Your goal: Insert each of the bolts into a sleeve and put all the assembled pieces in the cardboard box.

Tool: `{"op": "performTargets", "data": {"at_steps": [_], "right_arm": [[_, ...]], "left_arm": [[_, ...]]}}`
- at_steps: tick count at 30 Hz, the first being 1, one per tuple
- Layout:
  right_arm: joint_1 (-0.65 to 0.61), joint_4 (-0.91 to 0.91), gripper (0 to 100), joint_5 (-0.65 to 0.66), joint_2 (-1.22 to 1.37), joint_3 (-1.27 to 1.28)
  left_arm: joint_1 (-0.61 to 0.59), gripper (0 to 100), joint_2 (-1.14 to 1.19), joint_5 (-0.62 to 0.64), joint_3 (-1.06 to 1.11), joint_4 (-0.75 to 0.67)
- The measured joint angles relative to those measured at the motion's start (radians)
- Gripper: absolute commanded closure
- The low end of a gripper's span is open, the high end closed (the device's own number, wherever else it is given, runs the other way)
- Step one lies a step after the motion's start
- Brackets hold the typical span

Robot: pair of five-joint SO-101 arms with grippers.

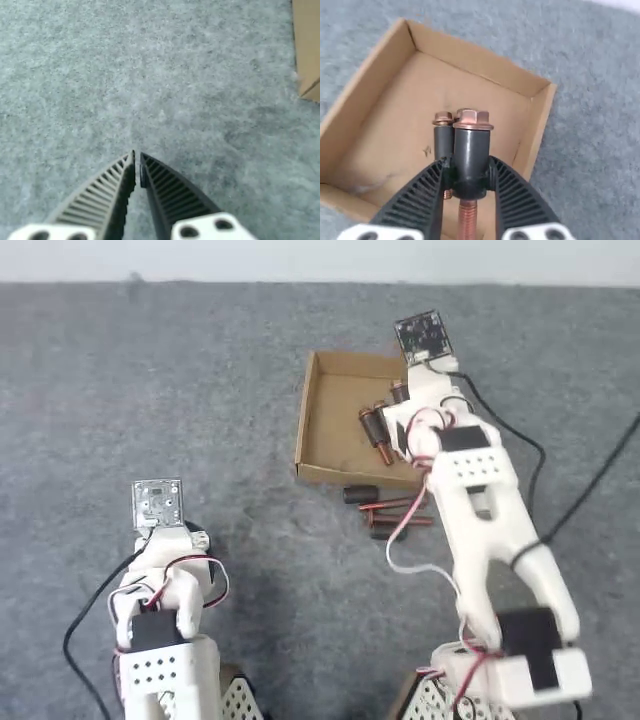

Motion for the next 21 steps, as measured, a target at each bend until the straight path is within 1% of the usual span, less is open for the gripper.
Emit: {"op": "performTargets", "data": {"at_steps": [10,13,16,21], "right_arm": [[0.021,0.000,98.6,0.000,0.279,-0.206],[0.023,0.000,93.2,0.000,0.354,-0.250],[0.021,0.000,89.8,0.000,0.399,-0.282],[0.026,0.000,91.1,0.000,0.408,-0.318]], "left_arm": [[0.000,99,0.000,0.000,0.000,0.000],[0.000,99,0.000,0.000,0.000,0.000],[0.000,99,0.000,0.000,0.000,0.000],[0.000,99,0.000,0.000,0.000,0.000]]}}
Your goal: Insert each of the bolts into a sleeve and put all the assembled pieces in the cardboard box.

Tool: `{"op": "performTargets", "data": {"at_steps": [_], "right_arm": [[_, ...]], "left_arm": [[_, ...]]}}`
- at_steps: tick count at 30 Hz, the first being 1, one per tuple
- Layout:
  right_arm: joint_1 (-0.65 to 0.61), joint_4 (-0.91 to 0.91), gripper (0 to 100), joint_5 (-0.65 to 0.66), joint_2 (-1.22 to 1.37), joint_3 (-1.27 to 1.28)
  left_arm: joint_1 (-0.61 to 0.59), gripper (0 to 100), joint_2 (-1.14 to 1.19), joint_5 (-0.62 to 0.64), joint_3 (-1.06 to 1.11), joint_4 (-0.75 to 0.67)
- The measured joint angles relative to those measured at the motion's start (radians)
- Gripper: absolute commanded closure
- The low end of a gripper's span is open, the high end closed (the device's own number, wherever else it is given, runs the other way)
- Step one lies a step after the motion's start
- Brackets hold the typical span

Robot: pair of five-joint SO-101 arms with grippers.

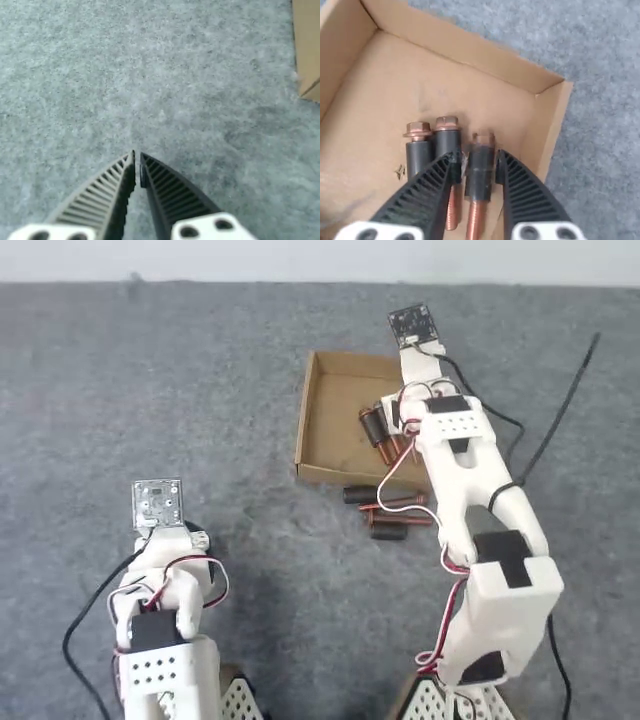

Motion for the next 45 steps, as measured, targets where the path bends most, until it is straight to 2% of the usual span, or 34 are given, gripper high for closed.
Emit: {"op": "performTargets", "data": {"at_steps": [7,10,12,29,36,41,45], "right_arm": [[-0.002,0.066,91.5,-0.023,0.000,-0.009],[-0.002,0.153,93.1,-0.029,-0.026,-0.012],[-0.003,0.218,99.8,-0.029,-0.064,-0.012],[-0.038,0.799,99.3,-0.031,-0.310,-0.006],[-0.038,0.741,99.3,-0.031,-0.456,0.226],[-0.101,0.663,99.3,0.049,-0.586,0.434],[-0.161,0.649,99.3,0.178,-0.655,0.543]], "left_arm": [[0.000,99,0.000,-0.002,0.000,0.000],[0.000,99,0.000,-0.002,0.000,0.000],[0.000,99,0.000,-0.002,0.000,0.000],[0.000,99,0.000,-0.002,0.000,0.000],[0.000,99,0.000,-0.002,0.000,0.000],[0.000,99,0.000,-0.002,0.000,0.000],[0.000,99,0.000,-0.002,0.000,0.000]]}}
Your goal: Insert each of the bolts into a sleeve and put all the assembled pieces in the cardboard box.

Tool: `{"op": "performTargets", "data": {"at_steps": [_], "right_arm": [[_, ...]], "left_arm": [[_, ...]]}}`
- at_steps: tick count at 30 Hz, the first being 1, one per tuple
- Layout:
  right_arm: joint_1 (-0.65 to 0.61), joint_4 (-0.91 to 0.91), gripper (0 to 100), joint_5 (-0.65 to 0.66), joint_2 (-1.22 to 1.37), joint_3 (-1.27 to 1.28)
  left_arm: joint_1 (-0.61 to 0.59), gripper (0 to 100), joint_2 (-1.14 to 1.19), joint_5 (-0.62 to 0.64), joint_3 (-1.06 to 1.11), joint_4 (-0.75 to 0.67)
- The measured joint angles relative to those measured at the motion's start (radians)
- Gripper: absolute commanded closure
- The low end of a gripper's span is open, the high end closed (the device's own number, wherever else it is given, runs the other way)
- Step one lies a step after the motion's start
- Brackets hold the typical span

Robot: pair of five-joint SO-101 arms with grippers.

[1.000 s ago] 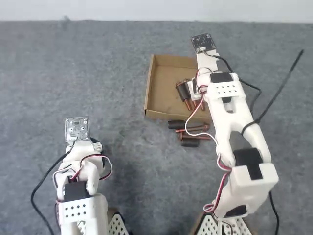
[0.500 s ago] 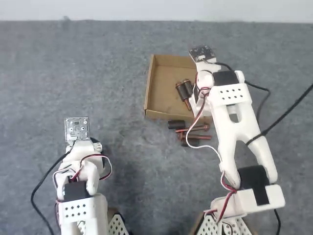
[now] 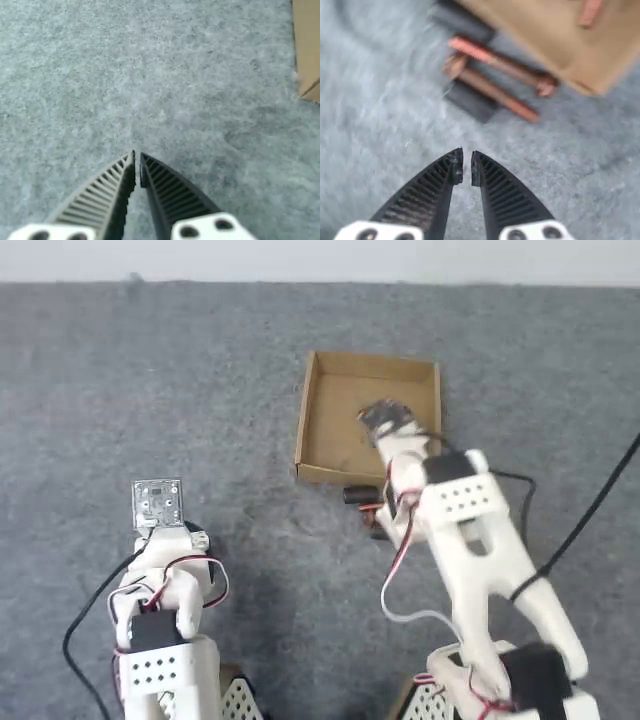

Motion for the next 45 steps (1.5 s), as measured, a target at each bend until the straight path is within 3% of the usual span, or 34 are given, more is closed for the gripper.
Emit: {"op": "performTargets", "data": {"at_steps": [7,16,21,28,32,38,45], "right_arm": [[-0.028,-0.005,99.3,0.226,-0.037,0.075],[-0.026,0.012,99.3,0.388,-0.037,0.078],[-0.028,-0.071,99.3,0.388,-0.037,0.095],[-0.094,-0.269,99.3,0.288,-0.037,0.196],[-0.068,-0.290,98.9,0.281,-0.037,0.206],[-0.038,-0.269,83.5,0.315,-0.037,0.210],[0.000,-0.342,88.0,0.333,-0.037,0.239]], "left_arm": [[0.000,99,0.000,0.000,0.000,0.000],[0.000,99,0.000,0.000,0.000,0.000],[0.000,99,0.000,0.000,0.000,0.000],[0.000,99,0.000,-0.020,0.000,0.000],[0.000,99,0.000,-0.020,0.000,0.000],[0.000,99,0.000,-0.020,0.000,0.000],[0.000,99,0.000,-0.020,0.000,0.000]]}}
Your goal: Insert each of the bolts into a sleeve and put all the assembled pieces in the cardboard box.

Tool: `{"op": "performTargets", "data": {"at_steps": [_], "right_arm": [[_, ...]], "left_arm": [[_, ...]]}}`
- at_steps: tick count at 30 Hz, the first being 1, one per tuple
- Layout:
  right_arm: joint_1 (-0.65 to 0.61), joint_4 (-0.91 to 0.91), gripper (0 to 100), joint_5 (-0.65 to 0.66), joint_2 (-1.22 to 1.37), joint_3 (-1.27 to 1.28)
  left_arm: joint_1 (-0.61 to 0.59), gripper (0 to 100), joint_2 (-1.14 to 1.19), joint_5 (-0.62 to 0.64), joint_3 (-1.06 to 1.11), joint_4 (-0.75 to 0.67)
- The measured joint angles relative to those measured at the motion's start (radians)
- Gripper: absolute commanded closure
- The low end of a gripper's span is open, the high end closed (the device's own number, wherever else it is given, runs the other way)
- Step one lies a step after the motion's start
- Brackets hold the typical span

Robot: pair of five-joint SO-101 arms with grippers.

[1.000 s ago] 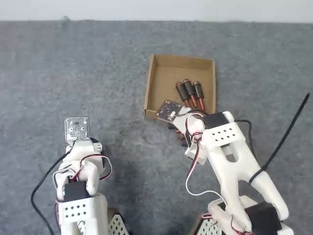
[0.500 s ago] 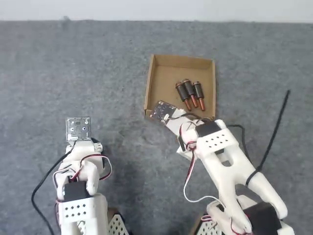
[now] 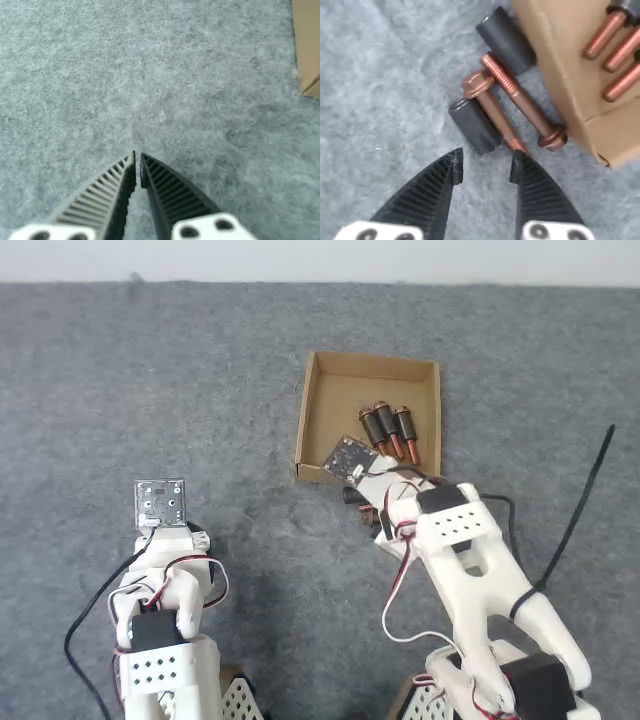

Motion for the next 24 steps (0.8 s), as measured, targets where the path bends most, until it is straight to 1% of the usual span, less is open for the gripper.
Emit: {"op": "performTargets", "data": {"at_steps": [2,7,15,19,24], "right_arm": [[0.003,-0.041,88.1,0.012,0.000,0.031],[0.000,-0.091,88.1,0.097,0.000,0.058],[0.002,-0.138,88.3,0.132,0.000,0.058],[-0.035,-0.138,88.4,0.158,0.003,0.058],[-0.037,-0.186,88.6,0.160,0.094,0.058]], "left_arm": [[0.000,99,0.000,0.000,0.000,0.000],[0.000,99,0.000,0.000,0.000,0.000],[0.000,99,0.000,0.000,0.000,0.000],[0.000,99,0.000,0.000,0.000,0.000],[0.000,99,0.000,-0.003,0.000,0.000]]}}
